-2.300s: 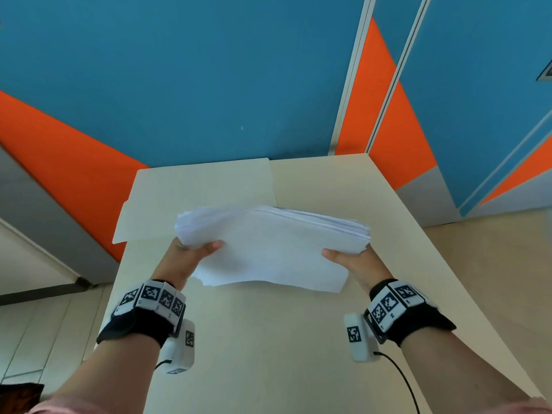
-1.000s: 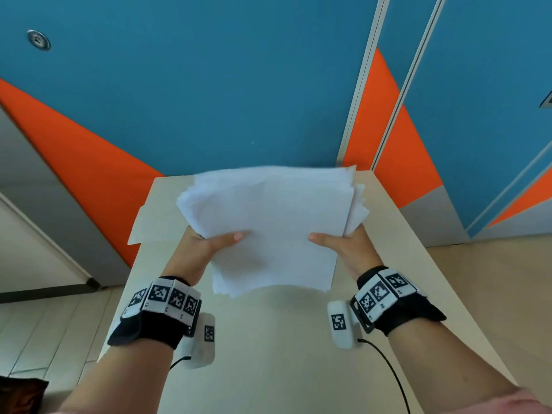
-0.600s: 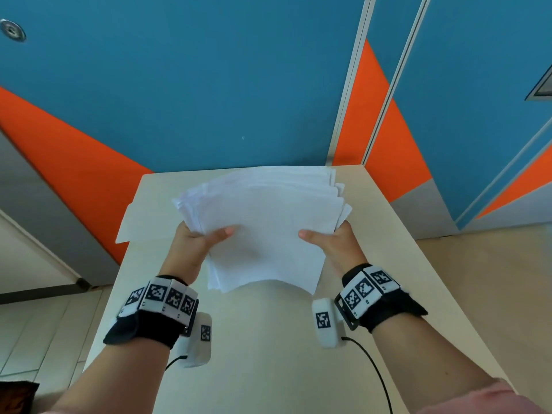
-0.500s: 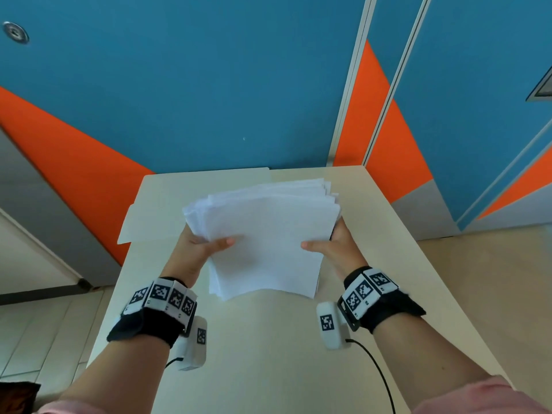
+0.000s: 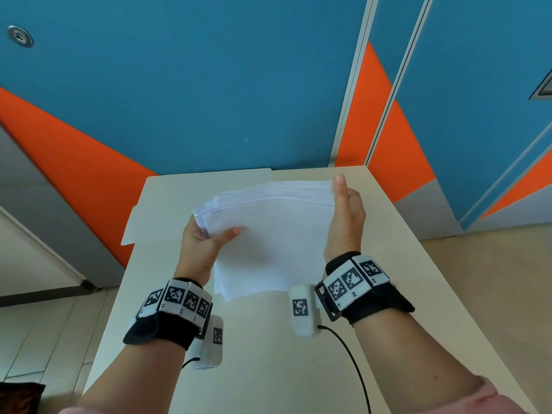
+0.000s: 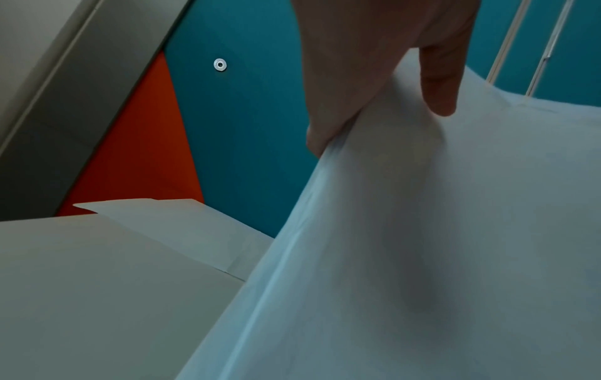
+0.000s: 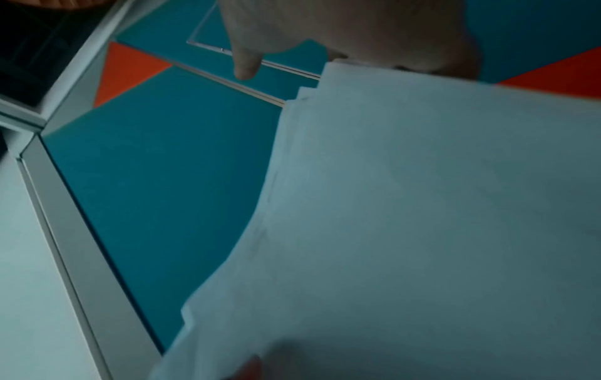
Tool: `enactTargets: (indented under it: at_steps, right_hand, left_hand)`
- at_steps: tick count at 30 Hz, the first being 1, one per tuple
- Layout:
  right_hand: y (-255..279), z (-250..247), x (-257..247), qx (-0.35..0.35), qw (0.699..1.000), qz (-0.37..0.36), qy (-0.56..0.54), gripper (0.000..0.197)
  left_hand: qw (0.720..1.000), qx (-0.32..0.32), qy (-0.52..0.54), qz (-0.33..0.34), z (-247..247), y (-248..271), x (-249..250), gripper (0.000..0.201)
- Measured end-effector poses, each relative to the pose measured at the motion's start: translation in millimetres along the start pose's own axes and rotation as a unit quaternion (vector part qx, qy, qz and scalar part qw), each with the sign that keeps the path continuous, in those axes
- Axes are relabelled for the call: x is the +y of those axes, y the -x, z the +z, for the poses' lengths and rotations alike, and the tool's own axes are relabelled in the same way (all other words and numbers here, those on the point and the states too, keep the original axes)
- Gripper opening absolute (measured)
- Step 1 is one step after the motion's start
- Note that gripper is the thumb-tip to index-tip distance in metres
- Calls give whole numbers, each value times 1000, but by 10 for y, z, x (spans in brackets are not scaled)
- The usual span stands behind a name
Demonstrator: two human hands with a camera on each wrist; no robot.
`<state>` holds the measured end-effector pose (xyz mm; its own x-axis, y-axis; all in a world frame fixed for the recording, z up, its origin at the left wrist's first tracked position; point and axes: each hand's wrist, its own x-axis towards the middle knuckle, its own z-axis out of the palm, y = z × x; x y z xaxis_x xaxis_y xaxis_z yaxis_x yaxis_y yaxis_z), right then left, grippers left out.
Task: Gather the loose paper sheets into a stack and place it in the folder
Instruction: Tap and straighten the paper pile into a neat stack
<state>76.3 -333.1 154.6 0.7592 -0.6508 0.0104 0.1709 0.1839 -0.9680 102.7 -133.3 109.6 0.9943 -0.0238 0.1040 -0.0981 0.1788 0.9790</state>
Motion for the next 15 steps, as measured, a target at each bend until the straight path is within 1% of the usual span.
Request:
enactTargets:
  at_steps: [3,4,6,8,9,11,15]
  right_hand:
    - [-11,99,-27,41,999,7,9,44]
    - [-15,118,-26,53,998,5,17,47]
    - [-16,146,-44,72,997,5,30,48]
    - [-25,140,-45,83,996,4,30,47]
    - [-25,126,-40,87,996,5,27,45]
    - [-20,73,-11,89,996,-9,23,38]
    - [8,-39,68,74,994,-74,41,21]
  left_hand:
    - [1000,12,14,13,38,35,21,51]
    - [999,24,28,18,55,52,33,51]
    - [996,62,58,17,87,78,51,53]
    - [991,103,83,16,127,83,57,44]
    - [989,122,82,17,153,73,58,42]
    - [986,151,69,21,220,61,82,44]
    - [980,187,44,48,330,23,130,39]
